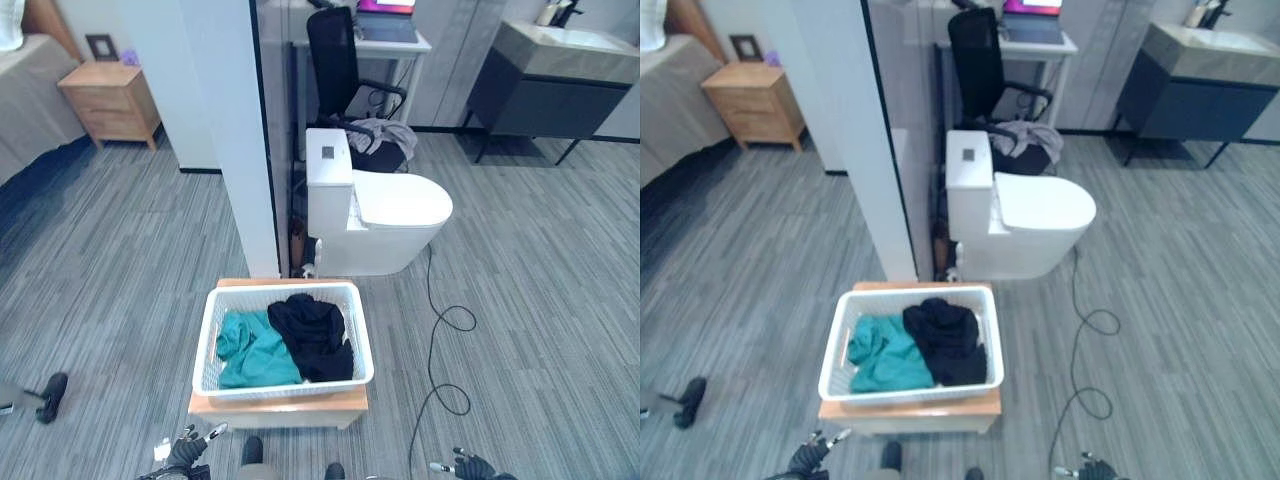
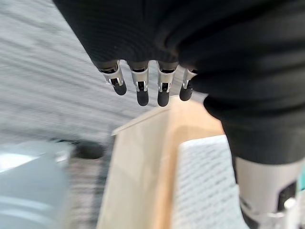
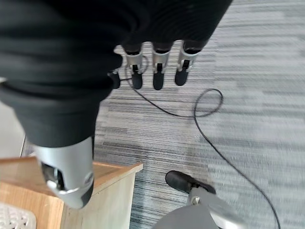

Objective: Grab the laundry basket,head to the washer,open it,put in the laundry and shut it.

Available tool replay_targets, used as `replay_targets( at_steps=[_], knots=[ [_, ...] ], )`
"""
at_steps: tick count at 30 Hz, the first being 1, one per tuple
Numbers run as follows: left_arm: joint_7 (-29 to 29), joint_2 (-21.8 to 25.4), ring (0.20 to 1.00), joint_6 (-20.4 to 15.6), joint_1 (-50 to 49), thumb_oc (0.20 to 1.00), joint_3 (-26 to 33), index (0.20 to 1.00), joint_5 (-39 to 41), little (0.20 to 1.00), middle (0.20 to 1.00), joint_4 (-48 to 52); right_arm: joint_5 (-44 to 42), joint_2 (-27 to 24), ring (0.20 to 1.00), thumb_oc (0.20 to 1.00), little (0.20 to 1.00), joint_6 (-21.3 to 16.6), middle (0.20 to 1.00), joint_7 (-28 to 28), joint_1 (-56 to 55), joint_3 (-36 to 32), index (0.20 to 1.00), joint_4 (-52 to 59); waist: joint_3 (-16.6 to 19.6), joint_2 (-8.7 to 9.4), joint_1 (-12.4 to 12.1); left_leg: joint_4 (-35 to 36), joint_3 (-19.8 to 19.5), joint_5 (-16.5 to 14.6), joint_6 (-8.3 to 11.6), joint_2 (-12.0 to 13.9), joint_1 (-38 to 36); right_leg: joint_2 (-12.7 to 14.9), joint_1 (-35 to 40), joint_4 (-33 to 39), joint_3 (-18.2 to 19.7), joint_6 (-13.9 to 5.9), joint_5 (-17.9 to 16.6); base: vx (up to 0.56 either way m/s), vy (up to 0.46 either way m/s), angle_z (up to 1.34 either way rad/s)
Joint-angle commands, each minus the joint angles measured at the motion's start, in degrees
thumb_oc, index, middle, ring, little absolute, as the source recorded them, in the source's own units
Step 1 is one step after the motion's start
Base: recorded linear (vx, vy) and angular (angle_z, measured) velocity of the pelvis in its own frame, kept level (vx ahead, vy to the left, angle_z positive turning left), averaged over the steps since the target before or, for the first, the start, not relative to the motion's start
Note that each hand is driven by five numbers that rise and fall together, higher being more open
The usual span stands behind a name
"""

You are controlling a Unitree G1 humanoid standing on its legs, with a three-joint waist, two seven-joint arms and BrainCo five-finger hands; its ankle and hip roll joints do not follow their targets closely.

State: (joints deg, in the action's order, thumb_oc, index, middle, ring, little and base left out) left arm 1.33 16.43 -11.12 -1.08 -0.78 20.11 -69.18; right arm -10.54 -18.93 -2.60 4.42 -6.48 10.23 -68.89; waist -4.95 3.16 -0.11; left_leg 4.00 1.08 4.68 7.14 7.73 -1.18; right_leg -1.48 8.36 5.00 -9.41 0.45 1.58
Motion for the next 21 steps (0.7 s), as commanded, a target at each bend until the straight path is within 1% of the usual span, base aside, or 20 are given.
replay_targets(
  at_steps=[1, 2, 4, 5, 6, 7, 8, 9, 10, 11, 12, 14, 16, 17, 19, 20, 21],
  knots=[
    [-0.5, 3.5, 1.000, -0.8, -1.7, 1.000, 2.0, 1.000, 0.9, 1.000, 1.000, -1.8, -6.8, -0.1, 1.000, 1.000, 1.000, -0.1, 1.000, 0.8, -0.7, -5.8, 1.000, -2.9, 0.6, 2.14, -1.5, -4.6, 1.5, -5.7, -2.18, 0.2, -0.6, 9.7, -3.1, -3.8, -1.7, -6.37, 1.1, 0.12, 0.026, -0.21],
    [-0.6, 3.7, 1.000, -0.8, -2.3, 1.000, 2.9, 1.000, 1.7, 1.000, 1.000, -0.9, -8.3, -0.4, 1.000, 1.000, 1.000, -0.2, 1.000, 0.9, -1.3, -7.6, 1.000, -3.0, 0.7, 2.04, -1.4, -4.5, 1.5, -5.9, -2.20, 0.2, -1.0, 9.8, -2.9, -3.8, -1.7, -6.48, 1.2, 0.13, 0.028, -0.12],
    [0.0, 4.4, 1.000, -1.3, -5.2, 1.000, 6.0, 1.000, 4.0, 1.000, 1.000, 5.9, -10.7, -2.0, 1.000, 1.000, 1.000, -0.7, 1.000, 0.4, -3.6, -12.3, 1.000, 0.2, 0.9, 1.76, -1.1, -4.2, 1.6, -6.2, -2.32, 0.1, -1.7, 10.0, -2.7, -3.8, -1.5, -6.84, 1.2, 0.11, 0.022, -0.05],
    [0.0, 4.3, 1.000, -1.2, -5.3, 1.000, 6.0, 1.000, 4.0, 1.000, 1.000, 6.0, -10.7, -2.0, 1.000, 1.000, 1.000, -0.6, 1.000, 0.4, -3.6, -12.3, 1.000, 0.3, 0.9, 1.75, -1.1, -4.1, 1.6, -6.2, -2.32, 0.1, -1.7, 10.0, -2.7, -3.8, -1.5, -6.84, 1.2, 0.08, 0.024, -0.04],
    [0.8, 4.6, 1.000, -1.1, -9.0, 1.000, 8.2, 1.000, 4.6, 1.000, 1.000, 14.0, -10.6, -3.7, 1.000, 1.000, 1.000, -0.4, 1.000, -0.2, -6.0, -15.4, 1.000, 5.3, 0.9, 1.47, -0.9, -3.7, 1.7, -6.3, -2.34, 0.0, -2.1, 10.0, -2.6, -3.7, -1.6, -7.03, 1.2, 0.07, 0.028, -0.02],
    [0.9, 4.8, 1.000, -0.4, -11.0, 1.000, 9.5, 1.000, 4.5, 1.000, 1.000, 18.2, -10.2, -5.1, 1.000, 1.000, 1.000, -0.1, 1.000, -0.4, -7.0, -17.0, 1.000, 9.2, 0.9, 1.27, -0.7, -3.3, 1.8, -6.3, -2.33, 0.0, -2.3, 10.1, -2.6, -3.6, -1.7, -7.14, 1.2, 0.10, 0.061, -0.08],
    [0.3, 5.6, 1.000, 1.9, -13.7, 1.000, 11.6, 1.000, 5.4, 1.000, 1.000, 25.5, -7.8, -9.2, 1.000, 1.000, 1.000, 1.4, 1.000, -0.2, -7.9, -19.8, 1.000, 15.8, 0.7, 0.54, -0.4, -2.7, 2.1, -6.2, -2.40, 0.1, -2.4, 10.2, -2.9, -3.4, -1.7, -7.38, 1.1, 0.05, 0.060, -0.07],
    [0.3, 6.2, 1.000, 2.7, -14.7, 1.000, 12.1, 1.000, 5.0, 1.000, 1.000, 29.5, -6.6, -11.1, 1.000, 1.000, 1.000, 2.1, 1.000, -0.4, -8.1, -21.0, 1.000, 20.4, 0.5, 0.23, -0.2, -2.7, 2.1, -6.2, -2.50, 0.1, -2.2, 10.2, -3.1, -3.4, -1.6, -7.43, 0.9, 0.02, 0.049, -0.07],
    [0.3, 6.1, 1.000, 2.8, -14.8, 1.000, 12.1, 1.000, 5.0, 1.000, 1.000, 29.7, -6.5, -11.1, 1.000, 1.000, 1.000, 2.3, 1.000, -0.4, -8.3, -21.0, 1.000, 20.7, 0.5, 0.18, -0.2, -2.7, 2.1, -6.3, -2.49, 0.1, -2.2, 10.2, -3.1, -3.4, -1.6, -7.43, 1.0, -0.02, 0.036, 0.00],
    [0.0, 6.8, 1.000, 3.5, -16.1, 1.000, 12.9, 1.000, 3.7, 1.000, 1.000, 34.7, -5.2, -12.8, 1.000, 1.000, 1.000, 3.0, 1.000, -0.4, -9.1, -23.0, 1.000, 26.5, 0.1, -0.25, 0.0, -2.8, 2.1, -6.2, -2.60, 0.2, -1.8, 10.2, -3.7, -3.4, -1.5, -7.49, 0.8, -0.06, 0.051, -0.01],
    [-0.6, 8.7, 1.000, 4.4, -16.3, 1.000, 13.7, 1.000, 2.6, 1.000, 1.000, 40.8, -3.4, -15.9, 1.000, 1.000, 1.000, 3.6, 1.000, -0.8, -9.2, -25.3, 1.000, 33.7, -0.9, -0.91, 0.2, -2.9, 1.9, -6.1, -2.68, 0.3, -0.6, 10.3, -5.2, -3.6, -1.5, -7.56, 0.6, -0.14, 0.070, -0.01],
    [-0.7, 11.8, 1.000, 5.9, -13.6, 1.000, 12.4, 1.000, 2.1, 1.000, 1.000, 45.3, -3.6, -18.4, 1.000, 1.000, 1.000, 4.4, 1.000, -1.9, -6.7, -26.3, 1.000, 37.3, -2.6, -1.60, 0.4, -3.6, 1.2, -5.7, -2.64, 0.4, 2.4, 10.5, -8.0, -4.2, -1.7, -7.58, 0.2, -0.23, 0.054, 0.01],
    [-1.4, 15.3, 1.000, 7.3, -10.2, 1.000, 10.0, 1.000, 2.1, 1.000, 1.000, 48.5, -4.4, -20.3, 1.000, 1.000, 1.000, 4.5, 1.000, -2.9, -3.4, -25.8, 1.000, 40.1, -4.8, -2.12, 0.7, -4.2, 0.5, -5.0, -2.67, 0.4, 5.4, 10.6, -10.9, -5.1, -1.8, -7.58, -0.4, -0.28, 0.046, 0.13],
    [-2.7, 19.7, 1.000, 9.9, -5.1, 1.000, 6.3, 1.000, -1.8, 1.000, 1.000, 49.7, -5.0, -22.1, 1.000, 1.000, 1.000, 5.1, 1.000, -3.2, 0.6, -24.4, 1.000, 41.8, -6.6, -2.45, 0.9, -5.0, 0.0, -4.3, -2.74, 0.5, 8.4, 10.6, -13.7, -6.1, -1.9, -7.49, -0.8, -0.27, 0.046, 0.17],
    [-4.3, 21.7, 1.000, 12.2, -1.1, 1.000, 2.7, 1.000, -3.4, 1.000, 1.000, 49.5, -5.5, -23.3, 1.000, 1.000, 1.000, 5.4, 1.000, -3.2, 3.4, -23.2, 1.000, 43.8, -8.3, -2.44, 1.2, -5.4, -0.2, -3.8, -2.76, 0.5, 10.5, 10.7, -15.6, -6.4, -2.0, -7.51, -1.3, -0.20, 0.039, 0.17],
    [-4.2, 21.7, 1.000, 12.2, -0.8, 1.000, 2.6, 1.000, -3.4, 1.000, 1.000, 49.3, -5.5, -23.4, 1.000, 1.000, 1.000, 5.4, 1.000, -3.2, 3.5, -23.2, 1.000, 43.7, -8.3, -2.47, 1.2, -5.5, -0.2, -3.8, -2.76, 0.5, 10.7, 10.7, -15.8, -6.5, -2.0, -7.51, -1.3, -0.18, 0.024, 0.12],
    [-4.5, 23.4, 1.000, 13.2, 3.8, 1.000, -0.6, 1.000, -4.1, 1.000, 1.000, 48.5, -5.8, -24.1, 1.000, 1.000, 1.000, 5.7, 1.000, -3.5, 6.1, -21.3, 1.000, 44.9, -9.7, -2.46, 1.5, -5.7, -0.5, -3.2, -2.73, 0.4, 12.5, 10.8, -17.3, -6.6, -2.1, -7.47, -1.6, -0.11, 0.009, 0.05]
  ],
)
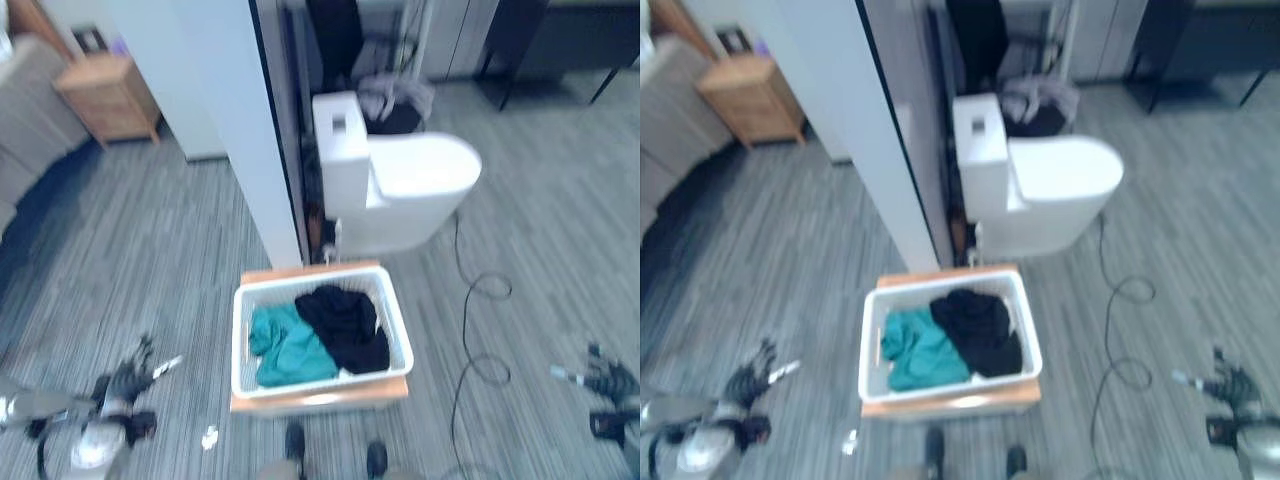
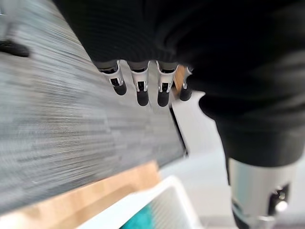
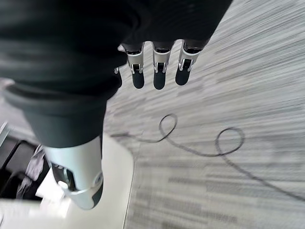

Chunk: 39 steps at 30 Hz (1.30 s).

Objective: Grab the laundry basket,head to the washer,open it,put in the laundry and shut it.

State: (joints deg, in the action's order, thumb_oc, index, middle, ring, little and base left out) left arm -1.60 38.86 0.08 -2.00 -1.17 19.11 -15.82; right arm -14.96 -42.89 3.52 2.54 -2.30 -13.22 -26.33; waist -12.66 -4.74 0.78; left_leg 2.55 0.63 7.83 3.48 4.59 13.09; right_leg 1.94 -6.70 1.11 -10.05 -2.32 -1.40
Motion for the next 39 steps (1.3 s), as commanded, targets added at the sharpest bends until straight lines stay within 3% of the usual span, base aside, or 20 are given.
replay_targets(
  at_steps=[1, 4, 11, 19, 25, 31, 36, 39],
  knots=[
    [-1.5, 1.0, 1.000, 2.0, 5.0, 1.000, -0.3, 1.000, -3.1, 1.000, 1.000, -5.1, -1.4, -0.1, 1.000, 1.000, 1.000, -0.4, 1.000, -1.7, 2.0, 2.1, 1.000, 2.3, -2.0, 5.43, 0.6, -4.3, -0.1, -6.3, 0.93, 3.6, -1.6, 7.4, -2.4, -2.8, -1.5, -4.70, 1.3, -0.16, 0.017, -0.01],
    [-0.5, 1.8, 1.000, 4.1, 16.3, 1.000, -5.5, 1.000, -4.7, 1.000, 1.000, -9.8, -1.4, 0.0, 1.000, 1.000, 1.000, 0.0, 1.000, -2.4, 4.9, 4.0, 1.000, 6.7, -5.2, 5.74, 1.3, -5.0, -0.4, -5.4, 0.95, 3.5, 1.7, 7.6, -5.7, -4.0, -1.5, -4.66, 0.9, -0.18, 0.013, -0.01],
    [2.5, 2.0, 1.000, 4.6, 28.9, 1.000, -10.2, 1.000, -4.2, 1.000, 1.000, -19.1, -0.4, 1.3, 1.000, 1.000, 1.000, 0.2, 1.000, -2.8, 5.7, 6.1, 1.000, 10.6, -9.2, 6.14, 1.7, -6.1, -0.6, -4.6, 1.07, 3.3, 5.0, 8.2, -8.8, -5.2, -2.0, -4.86, 0.3, -0.09, 0.005, 0.01],
    [5.0, 3.4, 1.000, 3.9, 39.6, 1.000, -14.2, 1.000, -4.1, 1.000, 1.000, -23.2, -1.6, 3.3, 1.000, 1.000, 1.000, -0.5, 1.000, -2.9, 6.8, 8.9, 1.000, 10.4, -9.8, 6.28, 2.2, -5.0, -0.4, -3.7, 1.58, 3.1, 6.0, 8.4, -9.6, -3.4, -2.3, -5.36, -1.1, -0.03, -0.005, 0.03],
    [5.3, 4.8, 1.000, 4.7, 44.4, 1.000, -17.2, 1.000, -6.6, 1.000, 1.000, -21.0, -1.9, 3.9, 1.000, 1.000, 1.000, -0.6, 1.000, -3.2, 9.2, 10.8, 1.000, 9.2, -10.1, 6.46, 1.9, -5.1, -0.4, -3.8, 1.64, 2.9, 6.7, 8.5, -10.3, -3.2, -2.3, -5.58, -1.4, -0.01, -0.005, 0.01],
    [7.8, 1.9, 1.000, 5.9, 48.7, 1.000, -18.4, 1.000, -10.0, 1.000, 1.000, -26.1, -1.0, 4.4, 1.000, 1.000, 1.000, -0.2, 1.000, -3.7, 15.6, 15.1, 1.000, 8.8, -11.6, 6.83, 1.8, -5.6, -0.5, -4.0, 1.31, 2.9, 7.0, 8.5, -11.2, -4.3, -1.9, -5.41, -1.1, -0.01, -0.001, -0.04],
    [9.9, -2.3, 1.000, 4.9, 51.7, 1.000, -19.6, 1.000, -9.9, 1.000, 1.000, -38.7, -1.6, 4.9, 1.000, 1.000, 1.000, -1.2, 1.000, -4.8, 19.3, 17.5, 1.000, 9.6, -12.4, 6.99, 2.1, -6.2, -0.6, -4.2, 1.24, 2.9, 7.3, 8.5, -11.3, -4.5, -1.8, -5.30, -1.0, 0.00, -0.001, -0.01],
    [10.7, -3.7, 1.000, 4.2, 51.8, 1.000, -19.3, 1.000, -8.6, 1.000, 1.000, -41.4, -2.0, 4.9, 1.000, 1.000, 1.000, -1.7, 1.000, -4.9, 19.4, 17.9, 1.000, 10.5, -12.6, 7.08, 2.2, -6.2, -0.6, -4.2, 1.25, 3.0, 7.3, 8.5, -11.2, -4.4, -1.8, -5.26, -0.9, 0.00, 0.000, 0.00]
  ],
)
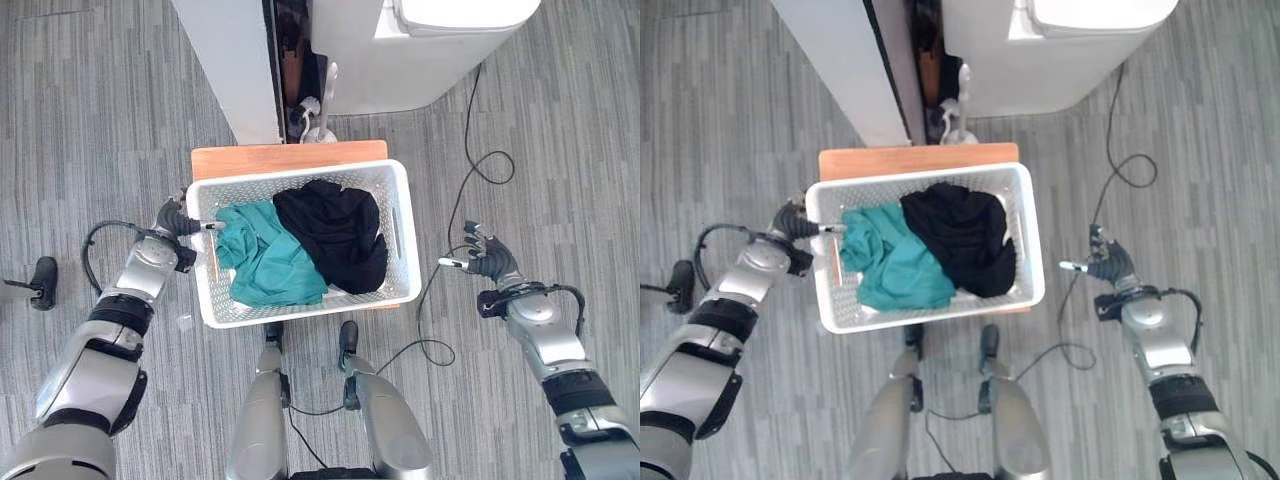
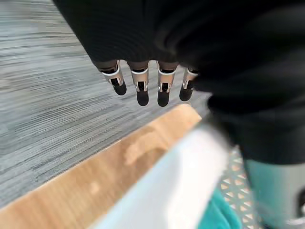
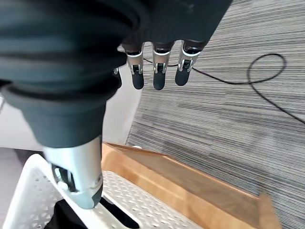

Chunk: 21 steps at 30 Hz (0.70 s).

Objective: Grab the laundry basket,head to the washer,open it,put in the laundry and shut it.

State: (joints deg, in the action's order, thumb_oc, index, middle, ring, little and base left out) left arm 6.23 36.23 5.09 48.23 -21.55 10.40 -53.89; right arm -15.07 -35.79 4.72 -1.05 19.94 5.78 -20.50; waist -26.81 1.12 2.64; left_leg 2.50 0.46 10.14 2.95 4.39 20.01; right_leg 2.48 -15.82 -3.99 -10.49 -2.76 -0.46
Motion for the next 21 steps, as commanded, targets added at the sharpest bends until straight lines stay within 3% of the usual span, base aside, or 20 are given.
replay_targets(
  at_steps=[1, 8, 21],
  knots=[
    [3.5, -2.0, 1.000, -1.6, 1.1, 1.000, 2.0, 1.000, 2.2, 1.000, 1.000, -3.8, -2.0, -1.9, 1.000, 1.000, 1.000, -3.2, 1.000, -1.4, -3.2, -0.9, 1.000, 5.2, 1.4, 1.19, 0.3, -6.3, -0.5, -6.6, 1.78, 3.2, 0.4, 8.0, -2.0, 0.6, -1.5, -4.74, -1.7, 0.00, 0.000, 0.00],
    [6.3, -5.4, 1.000, -3.1, -5.7, 1.000, 5.4, 1.000, 5.3, 1.000, 1.000, 5.0, -2.2, -0.1, 1.000, 1.000, 1.000, -3.7, 1.000, -2.9, -4.9, -1.2, 1.000, 5.4, 1.4, 1.12, -0.3, -6.1, -0.9, -6.5, 1.96, 3.0, 0.7, 8.0, -1.9, 0.9, -1.9, -4.58, -1.6, 0.00, 0.000, 0.00],
    [8.3, -7.8, 1.000, -2.3, -2.9, 1.000, 2.3, 1.000, 2.6, 1.000, 1.000, 1.0, 0.1, 2.6, 1.000, 1.000, 1.000, -3.3, 1.000, -5.9, 2.4, 3.7, 1.000, 9.3, 0.9, 1.77, -0.6, -6.3, -0.3, -7.3, 1.75, 3.3, 0.6, 7.5, -2.3, 0.9, -1.2, -4.62, -1.5, 0.00, 0.001, -0.01]
  ],
)
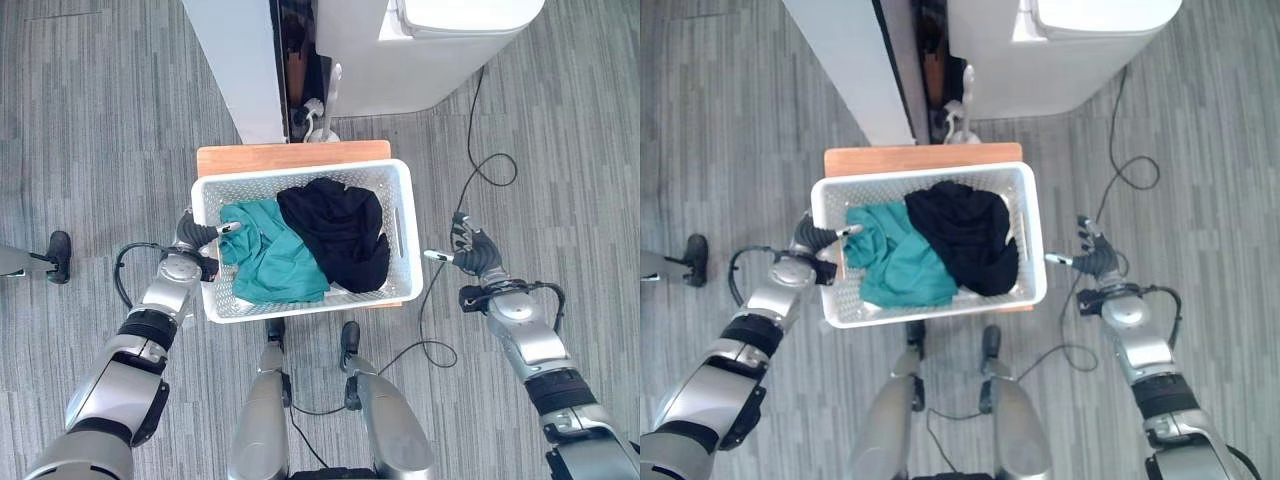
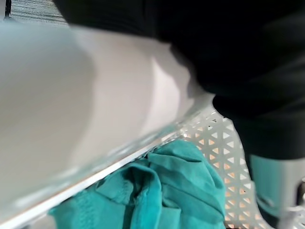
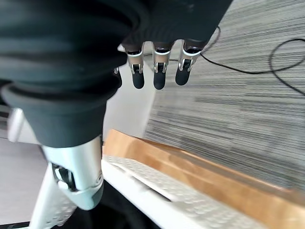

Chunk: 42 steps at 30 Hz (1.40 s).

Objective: Grab the laundry basket,head to the washer,open it,put in the laundry and shut it.

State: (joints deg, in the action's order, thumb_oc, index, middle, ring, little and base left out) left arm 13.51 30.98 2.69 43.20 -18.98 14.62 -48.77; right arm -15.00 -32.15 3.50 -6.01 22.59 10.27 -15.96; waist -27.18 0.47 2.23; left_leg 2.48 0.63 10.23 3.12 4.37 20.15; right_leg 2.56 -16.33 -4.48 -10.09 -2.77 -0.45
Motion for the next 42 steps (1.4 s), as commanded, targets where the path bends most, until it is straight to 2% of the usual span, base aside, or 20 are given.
replay_targets(
  at_steps=[1, 6, 14, 18, 26, 27, 28, 29, 30, 31, 32, 33, 34, 35, 42],
  knots=[
    [0.9, -2.4, 1.000, 0.3, 1.5, 1.000, -0.3, 1.000, -1.5, 1.000, 1.000, -2.8, 2.3, -1.2, 1.000, 1.000, 1.000, -1.3, 1.000, -0.9, 0.6, 0.2, 1.000, 4.4, 1.2, 2.35, -0.4, -6.4, -0.5, -7.4, 1.51, 3.3, 0.4, 7.5, -1.7, 1.4, -1.6, -4.54, -1.5, 0.00, 0.000, 0.00],
    [1.2, -2.2, 1.000, 1.2, 0.5, 1.000, -0.2, 1.000, -2.3, 1.000, 1.000, 1.4, 9.2, -0.9, 1.000, 1.000, 1.000, 1.8, 1.000, -0.5, 4.4, 3.9, 1.000, -0.7, 1.1, 1.97, -1.0, -6.5, -0.8, -7.5, 1.36, 3.0, 0.7, 7.7, -1.6, 1.2, -2.0, -4.39, -1.2, 0.00, 0.002, 0.01],
    [1.9, -1.9, 1.000, 2.6, -0.5, 1.000, 0.0, 1.000, -2.5, 1.000, 1.000, 5.4, 11.9, 2.9, 1.000, 1.000, 1.000, 5.0, 1.000, -0.6, 9.0, 7.5, 1.000, -6.6, 0.7, 1.53, -1.8, -6.3, -1.3, -7.4, 1.15, 2.4, 1.5, 7.8, -1.8, 1.0, -2.7, -4.15, -1.0, 0.00, 0.003, 0.02],
    [1.9, -1.7, 1.000, 2.6, -0.3, 1.000, -0.5, 1.000, -2.1, 1.000, 1.000, 6.8, 11.2, 4.5, 1.000, 1.000, 1.000, 5.6, 1.000, -1.6, 11.1, 8.4, 1.000, -8.8, 0.5, 1.58, -2.0, -6.5, -1.6, -7.4, 1.08, 2.2, 1.8, 7.9, -1.8, 0.9, -2.9, -4.13, -1.0, 0.00, 0.000, 0.00],
    [0.9, 1.1, 1.000, 2.2, 1.0, 1.000, -3.1, 1.000, -0.1, 1.000, 1.000, 9.9, 1.9, 7.8, 1.000, 1.000, 1.000, 4.9, 1.000, -3.6, 15.7, 9.8, 1.000, -11.2, 0.2, 2.14, -2.9, -7.6, -2.1, -7.5, 1.06, 2.0, 3.9, 7.9, -2.7, 1.3, -3.0, -4.05, -1.4, 0.00, 0.006, 0.04],
    [0.8, 1.3, 0.824, 2.3, 1.1, 0.824, -3.3, 0.824, 0.1, 0.824, 0.824, 9.8, 1.0, 7.9, 1.000, 1.000, 1.000, 4.7, 1.000, -3.7, 15.7, 9.8, 1.000, -11.1, 0.2, 2.29, -2.8, -7.7, -2.1, -7.5, 1.08, 2.0, 4.1, 7.9, -2.8, 1.3, -3.0, -4.07, -1.5, 0.00, 0.000, 0.00],
    [0.8, 1.4, 0.548, 2.3, 1.1, 0.548, -3.4, 0.548, 0.3, 0.548, 0.548, 9.8, 0.5, 7.9, 1.000, 1.000, 1.000, 4.6, 1.000, -3.9, 15.7, 9.9, 1.000, -10.8, 0.2, 2.41, -2.9, -7.8, -2.1, -7.6, 1.06, 1.9, 4.3, 7.9, -2.8, 1.4, -3.1, -4.08, -1.5, 0.00, 0.000, 0.00],
    [0.8, 1.4, 0.448, 2.3, 1.1, 0.448, -3.4, 0.448, 0.3, 0.448, 0.448, 9.8, 0.5, 7.9, 1.000, 1.000, 1.000, 4.6, 1.000, -3.9, 15.7, 9.9, 1.000, -10.8, 0.2, 2.41, -2.9, -7.8, -2.1, -7.6, 1.06, 1.9, 4.3, 7.9, -2.8, 1.4, -3.1, -4.08, -1.5, 0.00, 0.000, 0.00],
    [0.5, 1.6, 0.200, 2.2, 1.2, 0.200, -3.8, 0.200, 0.5, 0.200, 0.200, 10.2, -0.4, 7.9, 1.000, 1.000, 1.000, 4.5, 1.000, -3.7, 15.2, 10.0, 1.000, -10.2, 0.1, 2.57, -2.9, -8.0, -2.2, -7.7, 1.02, 1.8, 4.3, 7.9, -2.8, 1.5, -3.1, -4.13, -1.5, 0.00, 0.000, 0.00],
    [0.3, 1.9, 0.200, 2.2, 1.1, 0.200, -4.0, 0.200, 0.4, 0.200, 0.200, 10.7, -1.2, 7.7, 1.000, 1.000, 1.000, 4.5, 1.000, -3.6, 15.0, 9.9, 1.000, -9.7, 0.1, 2.71, -2.9, -8.1, -2.2, -7.9, 1.02, 1.8, 4.4, 7.9, -2.8, 1.5, -3.1, -4.16, -1.5, 0.00, 0.000, 0.00],
    [0.1, 2.1, 0.200, 2.0, 1.1, 0.200, -4.3, 0.200, 0.5, 0.200, 0.200, 11.1, -2.0, 7.5, 0.780, 0.780, 0.780, 4.3, 0.780, -3.7, 14.9, 9.9, 0.780, -9.5, 0.1, 2.79, -2.9, -8.2, -2.2, -7.9, 1.02, 1.7, 4.5, 7.9, -2.8, 1.5, -3.1, -4.22, -1.6, 0.00, 0.000, 0.00],
    [0.0, 2.4, 0.200, 2.0, 1.3, 0.200, -4.7, 0.200, 0.3, 0.200, 0.200, 11.4, -2.5, 7.2, 0.467, 0.467, 0.467, 4.3, 0.467, -3.4, 14.6, 9.9, 0.467, -9.2, 0.1, 2.86, -2.9, -8.3, -2.2, -8.0, 1.01, 1.6, 4.6, 7.9, -2.9, 1.5, -3.1, -4.27, -1.6, 0.00, 0.000, 0.00],
    [-0.7, 3.1, 0.200, 2.0, 1.1, 0.200, -5.1, 0.200, -0.6, 0.200, 0.200, 12.2, -2.7, 6.7, 0.313, 0.313, 0.313, 4.3, 0.313, -3.2, 14.5, 9.9, 0.313, -8.9, 0.1, 2.96, -3.0, -8.4, -2.2, -8.0, 1.01, 1.6, 4.7, 7.9, -2.9, 1.4, -3.0, -4.33, -1.6, 0.00, 0.000, 0.00],
    [-0.8, 3.7, 0.200, 2.0, 0.9, 0.200, -5.2, 0.200, -1.2, 0.200, 0.200, 12.8, -3.0, 6.6, 0.200, 0.200, 0.200, 4.3, 0.200, -3.0, 14.2, 10.0, 0.200, -8.6, 0.1, 3.06, -3.0, -8.5, -2.2, -8.1, 0.98, 1.6, 4.7, 7.9, -3.0, 1.4, -2.8, -4.36, -1.6, 0.00, 0.000, 0.00],
    [-0.4, 5.4, 0.200, 1.7, 0.5, 0.200, -4.4, 0.200, -5.7, 0.200, 0.200, 15.6, -2.1, 5.6, 0.200, 0.200, 0.200, 3.5, 0.200, -3.1, 12.1, 8.4, 0.200, -5.7, 0.0, 3.15, -3.0, -8.2, -2.2, -8.3, 0.88, 1.5, 4.8, 8.0, -3.3, 1.3, -2.8, -4.42, -1.5, 0.00, 0.000, 0.00]
  ],
)
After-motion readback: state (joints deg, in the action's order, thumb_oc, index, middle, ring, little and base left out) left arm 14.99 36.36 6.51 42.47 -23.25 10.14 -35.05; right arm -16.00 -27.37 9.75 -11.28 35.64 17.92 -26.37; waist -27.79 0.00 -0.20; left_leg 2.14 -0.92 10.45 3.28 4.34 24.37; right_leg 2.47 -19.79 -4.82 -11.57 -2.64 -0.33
